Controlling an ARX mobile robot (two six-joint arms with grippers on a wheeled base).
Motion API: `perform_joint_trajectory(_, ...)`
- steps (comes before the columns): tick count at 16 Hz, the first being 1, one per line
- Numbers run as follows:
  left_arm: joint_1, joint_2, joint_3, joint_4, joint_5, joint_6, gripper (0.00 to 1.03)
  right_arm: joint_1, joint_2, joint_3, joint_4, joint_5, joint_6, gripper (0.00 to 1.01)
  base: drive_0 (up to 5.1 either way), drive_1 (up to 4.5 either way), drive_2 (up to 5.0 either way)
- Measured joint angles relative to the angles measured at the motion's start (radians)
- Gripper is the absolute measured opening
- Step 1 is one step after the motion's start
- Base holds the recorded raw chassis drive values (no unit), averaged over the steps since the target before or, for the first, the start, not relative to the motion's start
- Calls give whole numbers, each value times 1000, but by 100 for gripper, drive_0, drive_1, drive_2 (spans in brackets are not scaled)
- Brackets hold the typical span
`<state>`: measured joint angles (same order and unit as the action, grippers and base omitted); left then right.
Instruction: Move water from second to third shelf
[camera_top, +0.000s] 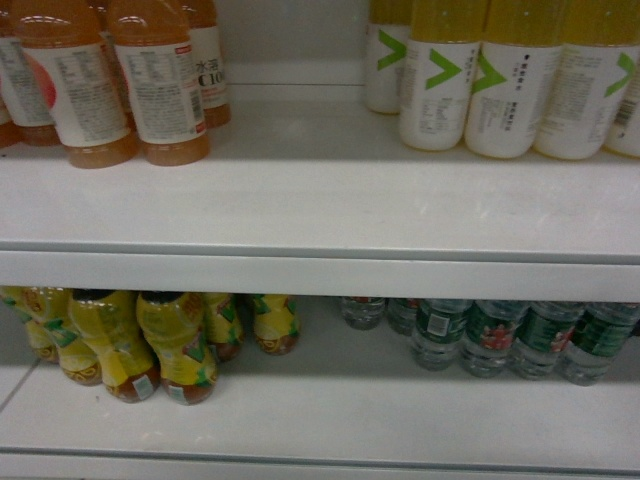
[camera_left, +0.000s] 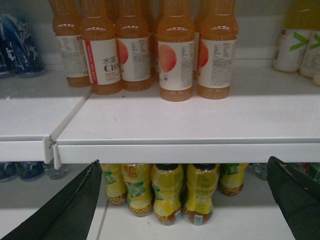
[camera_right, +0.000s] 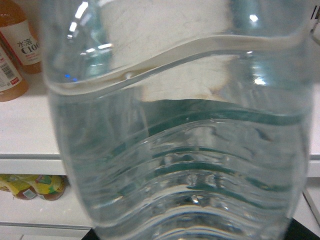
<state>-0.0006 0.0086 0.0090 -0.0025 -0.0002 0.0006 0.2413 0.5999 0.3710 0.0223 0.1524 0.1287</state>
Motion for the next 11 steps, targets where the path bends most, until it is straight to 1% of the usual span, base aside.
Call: perform_joint_trajectory(11, 0, 0, 0, 0, 0, 0, 98, 0, 0, 0, -1, 0, 0, 40, -495, 246, 246)
